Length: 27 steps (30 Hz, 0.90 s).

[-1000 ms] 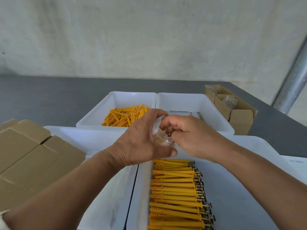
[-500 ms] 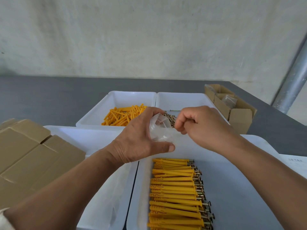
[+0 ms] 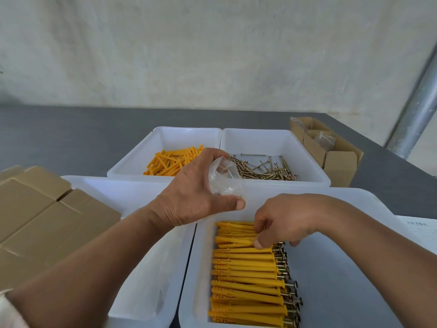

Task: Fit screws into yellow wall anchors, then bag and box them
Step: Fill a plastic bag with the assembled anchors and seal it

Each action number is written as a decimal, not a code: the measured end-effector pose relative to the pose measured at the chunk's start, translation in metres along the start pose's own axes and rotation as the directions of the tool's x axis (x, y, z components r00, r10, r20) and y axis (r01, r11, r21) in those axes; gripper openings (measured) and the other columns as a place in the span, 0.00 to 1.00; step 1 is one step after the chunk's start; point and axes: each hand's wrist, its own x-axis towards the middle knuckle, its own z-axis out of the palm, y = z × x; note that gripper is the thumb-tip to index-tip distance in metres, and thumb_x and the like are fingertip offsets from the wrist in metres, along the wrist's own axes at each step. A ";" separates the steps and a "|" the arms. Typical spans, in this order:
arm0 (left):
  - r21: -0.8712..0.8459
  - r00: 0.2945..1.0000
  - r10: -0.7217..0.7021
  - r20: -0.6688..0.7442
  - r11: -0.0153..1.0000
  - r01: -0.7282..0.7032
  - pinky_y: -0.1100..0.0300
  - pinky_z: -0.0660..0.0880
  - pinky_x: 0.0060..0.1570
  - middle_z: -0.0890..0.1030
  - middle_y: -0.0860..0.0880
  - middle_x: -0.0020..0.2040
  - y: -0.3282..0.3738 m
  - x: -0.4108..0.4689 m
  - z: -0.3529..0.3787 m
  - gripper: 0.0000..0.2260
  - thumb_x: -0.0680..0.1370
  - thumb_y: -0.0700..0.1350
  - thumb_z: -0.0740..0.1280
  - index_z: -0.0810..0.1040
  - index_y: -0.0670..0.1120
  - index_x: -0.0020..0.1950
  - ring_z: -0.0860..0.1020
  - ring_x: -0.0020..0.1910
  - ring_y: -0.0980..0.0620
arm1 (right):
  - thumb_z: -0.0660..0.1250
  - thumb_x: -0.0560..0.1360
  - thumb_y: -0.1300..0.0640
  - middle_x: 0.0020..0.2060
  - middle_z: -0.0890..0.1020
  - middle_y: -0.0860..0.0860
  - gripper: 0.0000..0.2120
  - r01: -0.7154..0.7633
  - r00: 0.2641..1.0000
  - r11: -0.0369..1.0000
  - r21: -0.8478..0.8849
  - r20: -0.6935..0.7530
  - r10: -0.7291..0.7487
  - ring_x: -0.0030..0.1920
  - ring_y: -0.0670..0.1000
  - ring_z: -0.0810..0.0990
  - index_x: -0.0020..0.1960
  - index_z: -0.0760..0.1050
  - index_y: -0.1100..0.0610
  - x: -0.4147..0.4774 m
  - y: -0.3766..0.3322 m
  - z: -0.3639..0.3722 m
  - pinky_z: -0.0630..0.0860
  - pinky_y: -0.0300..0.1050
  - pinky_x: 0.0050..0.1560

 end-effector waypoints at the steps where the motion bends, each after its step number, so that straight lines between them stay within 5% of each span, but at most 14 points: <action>1: 0.003 1.000 -0.001 0.003 1.000 0.001 0.72 0.71 0.53 0.74 0.61 0.56 0.000 0.000 0.000 0.37 0.59 0.61 0.77 0.67 0.56 0.64 0.75 0.58 0.59 | 0.66 0.76 0.39 0.60 0.77 0.48 0.24 -0.003 1.000 1.000 -0.005 -0.006 0.003 0.46 0.50 0.84 0.67 0.74 0.50 0.001 0.000 0.001 0.77 0.36 0.40; 22: 0.022 1.000 -0.003 -0.003 1.000 0.003 0.73 0.69 0.53 0.75 0.61 0.55 -0.001 0.001 0.000 0.38 0.59 0.62 0.77 0.68 0.55 0.65 0.74 0.58 0.62 | 0.70 0.75 0.44 0.53 0.78 0.48 0.18 -0.005 0.999 0.996 0.084 -0.040 0.008 0.48 0.50 0.83 0.61 0.77 0.52 0.007 0.001 0.004 0.76 0.35 0.37; 27: 0.020 1.000 -0.004 -0.006 1.000 0.005 0.75 0.69 0.53 0.76 0.61 0.55 -0.002 0.001 0.000 0.38 0.58 0.64 0.76 0.67 0.57 0.64 0.74 0.58 0.63 | 0.71 0.75 0.46 0.45 0.76 0.45 0.16 0.021 0.999 0.992 0.124 -0.049 -0.015 0.44 0.46 0.79 0.59 0.78 0.53 0.008 0.001 0.005 0.74 0.34 0.34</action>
